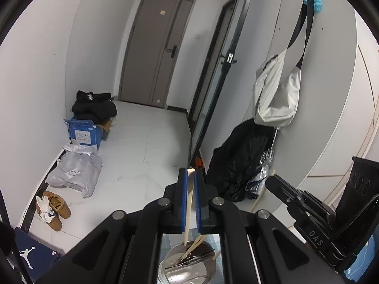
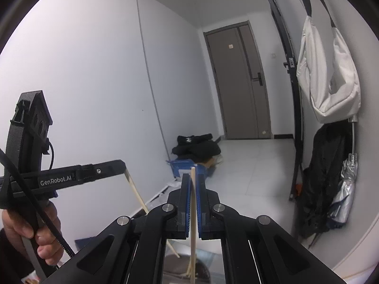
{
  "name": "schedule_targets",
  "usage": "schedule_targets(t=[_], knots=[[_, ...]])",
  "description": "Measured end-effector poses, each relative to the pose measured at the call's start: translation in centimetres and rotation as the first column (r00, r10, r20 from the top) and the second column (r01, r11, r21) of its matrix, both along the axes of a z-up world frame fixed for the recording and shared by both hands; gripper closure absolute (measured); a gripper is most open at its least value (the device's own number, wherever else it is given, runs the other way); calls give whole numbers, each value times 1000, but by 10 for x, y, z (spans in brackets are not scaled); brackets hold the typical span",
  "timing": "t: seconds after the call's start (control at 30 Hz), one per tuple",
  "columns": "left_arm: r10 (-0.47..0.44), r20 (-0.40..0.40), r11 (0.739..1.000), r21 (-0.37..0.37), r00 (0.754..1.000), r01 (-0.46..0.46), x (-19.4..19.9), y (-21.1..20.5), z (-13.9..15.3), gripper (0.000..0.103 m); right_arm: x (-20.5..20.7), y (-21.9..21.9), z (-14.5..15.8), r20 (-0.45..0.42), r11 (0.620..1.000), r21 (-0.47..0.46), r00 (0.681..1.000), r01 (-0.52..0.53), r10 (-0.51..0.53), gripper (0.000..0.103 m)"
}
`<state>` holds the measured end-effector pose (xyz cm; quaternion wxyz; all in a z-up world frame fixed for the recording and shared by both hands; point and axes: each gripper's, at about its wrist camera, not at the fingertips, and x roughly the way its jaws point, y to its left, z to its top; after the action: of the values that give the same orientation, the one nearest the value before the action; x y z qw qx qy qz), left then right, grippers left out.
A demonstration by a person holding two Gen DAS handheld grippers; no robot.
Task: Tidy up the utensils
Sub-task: 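Carry the chopstick with the left tool to the holder while the right tool lowers its chopsticks in, then open both tools to drop the chopsticks into the white holder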
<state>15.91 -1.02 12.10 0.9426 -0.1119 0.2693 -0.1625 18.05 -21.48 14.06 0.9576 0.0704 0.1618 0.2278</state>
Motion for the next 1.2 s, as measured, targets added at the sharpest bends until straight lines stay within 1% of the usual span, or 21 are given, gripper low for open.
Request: schedule_targets(t=[0.13, 0.23, 0.37, 0.43, 0.47, 0.57, 1.0, 1.07, 1.2], knots=[[-29, -34, 999, 17, 999, 30, 5, -4, -8, 101, 11, 3, -10, 4, 1000, 6, 1000, 7, -8, 99], [-34, -52, 998, 52, 998, 37, 8, -6, -13, 101, 15, 4, -20, 2, 999, 33, 1000, 5, -5, 99], [-49, -80, 995, 78, 996, 55, 14, -8, -21, 101, 15, 10, -37, 8, 999, 35, 1000, -12, 12, 99], [-55, -92, 994, 91, 994, 64, 16, -10, -24, 101, 14, 13, -44, 6, 1000, 12, 1000, -12, 12, 99], [-56, -97, 993, 97, 994, 65, 15, -10, -26, 101, 14, 14, -49, -1, 1000, 0, 1000, -15, 15, 99], [-60, -111, 991, 109, 992, 72, 16, -12, -31, 101, 12, 12, -57, -26, 1000, 8, 999, -21, 22, 99], [-61, -166, 985, 151, 984, 87, 19, -19, -52, 101, 10, 8, -73, -96, 1000, 6, 995, -20, 20, 99], [-71, -192, 983, 152, 979, 101, 19, -20, -57, 101, 10, 9, -76, -111, 1000, 4, 994, -24, 25, 99], [-92, -218, 977, 170, 972, 131, 18, -24, -64, 101, 12, 10, -84, -159, 999, 3, 986, -40, 40, 99]])
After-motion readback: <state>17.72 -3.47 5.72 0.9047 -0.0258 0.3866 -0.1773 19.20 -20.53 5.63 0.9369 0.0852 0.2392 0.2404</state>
